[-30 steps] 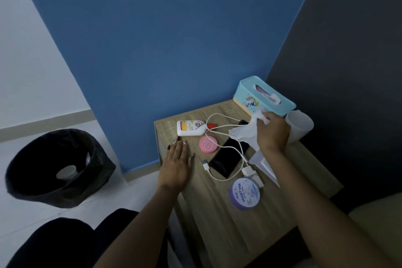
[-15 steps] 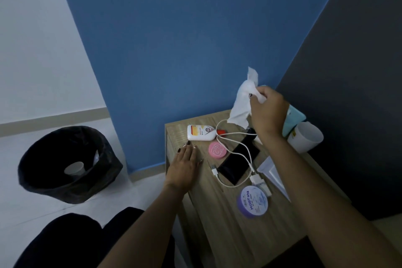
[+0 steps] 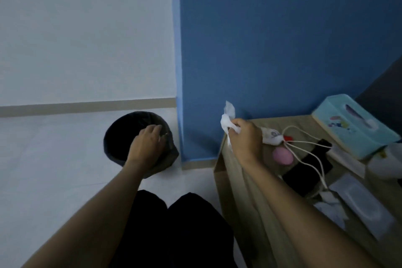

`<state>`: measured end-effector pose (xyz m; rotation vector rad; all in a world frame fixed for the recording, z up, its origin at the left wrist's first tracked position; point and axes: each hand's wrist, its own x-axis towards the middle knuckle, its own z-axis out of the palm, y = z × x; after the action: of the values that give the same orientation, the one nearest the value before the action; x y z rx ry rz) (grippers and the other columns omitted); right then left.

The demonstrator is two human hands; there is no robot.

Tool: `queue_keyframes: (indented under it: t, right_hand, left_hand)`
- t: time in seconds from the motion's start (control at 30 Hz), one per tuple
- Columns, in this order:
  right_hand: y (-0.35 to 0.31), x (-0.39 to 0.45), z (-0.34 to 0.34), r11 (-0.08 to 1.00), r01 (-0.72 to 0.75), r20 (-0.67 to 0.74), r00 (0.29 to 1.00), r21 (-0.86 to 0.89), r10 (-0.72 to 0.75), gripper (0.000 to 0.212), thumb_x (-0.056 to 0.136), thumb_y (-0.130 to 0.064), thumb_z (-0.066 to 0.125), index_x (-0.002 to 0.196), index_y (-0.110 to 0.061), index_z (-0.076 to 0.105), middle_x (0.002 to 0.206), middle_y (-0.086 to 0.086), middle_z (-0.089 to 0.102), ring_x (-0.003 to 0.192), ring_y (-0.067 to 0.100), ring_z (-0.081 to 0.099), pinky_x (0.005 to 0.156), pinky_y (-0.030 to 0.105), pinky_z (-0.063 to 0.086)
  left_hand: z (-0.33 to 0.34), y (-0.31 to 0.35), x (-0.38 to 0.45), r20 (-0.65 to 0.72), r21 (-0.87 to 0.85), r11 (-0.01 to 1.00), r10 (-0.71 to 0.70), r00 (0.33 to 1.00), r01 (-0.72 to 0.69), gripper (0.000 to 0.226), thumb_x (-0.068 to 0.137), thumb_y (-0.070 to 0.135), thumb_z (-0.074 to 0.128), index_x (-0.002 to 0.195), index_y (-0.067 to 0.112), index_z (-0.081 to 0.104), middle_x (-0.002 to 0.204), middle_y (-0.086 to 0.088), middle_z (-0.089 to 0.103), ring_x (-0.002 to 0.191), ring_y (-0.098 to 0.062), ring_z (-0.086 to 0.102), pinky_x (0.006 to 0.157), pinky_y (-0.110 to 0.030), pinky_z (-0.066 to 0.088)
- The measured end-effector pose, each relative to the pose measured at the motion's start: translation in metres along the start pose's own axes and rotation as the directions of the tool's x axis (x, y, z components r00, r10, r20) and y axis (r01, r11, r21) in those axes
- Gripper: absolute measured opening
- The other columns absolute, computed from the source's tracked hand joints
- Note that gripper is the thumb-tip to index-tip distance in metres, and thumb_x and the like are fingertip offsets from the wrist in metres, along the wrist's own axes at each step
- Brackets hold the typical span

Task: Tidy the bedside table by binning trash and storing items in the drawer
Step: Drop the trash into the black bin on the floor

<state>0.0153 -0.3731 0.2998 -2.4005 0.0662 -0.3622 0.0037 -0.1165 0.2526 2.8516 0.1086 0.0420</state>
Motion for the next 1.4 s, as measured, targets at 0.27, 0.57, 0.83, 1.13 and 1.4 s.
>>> queue_keyframes:
  t: [0.27, 0.57, 0.83, 1.13, 1.4]
  right_hand:
    - [-0.061, -0.013, 0.129, 0.990, 0.134, 0.308, 0.940, 0.053, -0.144, 0.025, 0.088, -0.011, 0.059, 0.110, -0.010, 0.070, 0.106, 0.008, 0.071, 0.096, 0.026, 0.065, 0.076, 0.027, 0.047]
    - [-0.107, 0.020, 0.252, 0.959, 0.177, 0.403, 0.879, 0.219, -0.255, 0.014, 0.087, -0.012, 0.062, 0.096, -0.009, 0.072, 0.092, 0.003, 0.073, 0.084, 0.018, 0.065, 0.071, 0.026, 0.053]
    - [-0.073, 0.037, 0.341, 0.964, 0.158, 0.532, 0.809, 0.213, -0.250, 0.017, 0.089, -0.015, 0.062, 0.104, -0.009, 0.070, 0.094, 0.000, 0.070, 0.077, 0.003, 0.054, 0.054, -0.003, 0.035]
    - [-0.037, 0.028, 0.387, 0.985, 0.108, 0.711, 0.683, 0.132, -0.170, 0.041, 0.089, -0.018, 0.065, 0.129, -0.012, 0.059, 0.124, 0.009, 0.064, 0.112, 0.024, 0.060, 0.094, 0.035, 0.052]
    - [-0.031, 0.028, 0.379, 0.981, 0.147, 0.681, 0.706, 0.127, -0.194, 0.036, 0.088, -0.018, 0.066, 0.124, -0.013, 0.061, 0.115, 0.008, 0.066, 0.103, 0.023, 0.063, 0.087, 0.037, 0.055]
  left_hand:
    - [0.007, -0.128, -0.015, -0.007, -0.044, 0.952, -0.303, 0.953, 0.302, 0.042, 0.097, 0.031, 0.044, 0.132, 0.008, 0.048, 0.131, -0.015, 0.053, 0.117, -0.036, 0.052, 0.090, -0.046, 0.047]
    - [0.060, -0.203, 0.018, -0.013, -0.209, 0.834, -0.524, 0.852, 0.510, 0.054, 0.099, 0.039, 0.040, 0.142, 0.006, 0.034, 0.143, -0.018, 0.042, 0.127, -0.036, 0.046, 0.098, -0.047, 0.043]
    - [0.109, -0.235, 0.062, 0.002, -0.317, 0.742, -0.622, 0.783, 0.590, 0.053, 0.100, 0.034, 0.040, 0.142, 0.003, 0.034, 0.145, -0.018, 0.042, 0.132, -0.034, 0.042, 0.105, -0.042, 0.036]
    - [0.146, -0.246, 0.075, -0.059, -0.298, 0.798, -0.563, 0.824, 0.524, 0.052, 0.097, 0.018, 0.046, 0.145, 0.008, 0.029, 0.146, -0.017, 0.036, 0.126, -0.038, 0.046, 0.099, -0.045, 0.041]
    - [0.149, -0.245, 0.072, -0.068, -0.316, 0.795, -0.564, 0.823, 0.518, 0.058, 0.098, 0.022, 0.045, 0.149, 0.005, 0.021, 0.149, -0.018, 0.035, 0.133, -0.035, 0.040, 0.104, -0.044, 0.039]
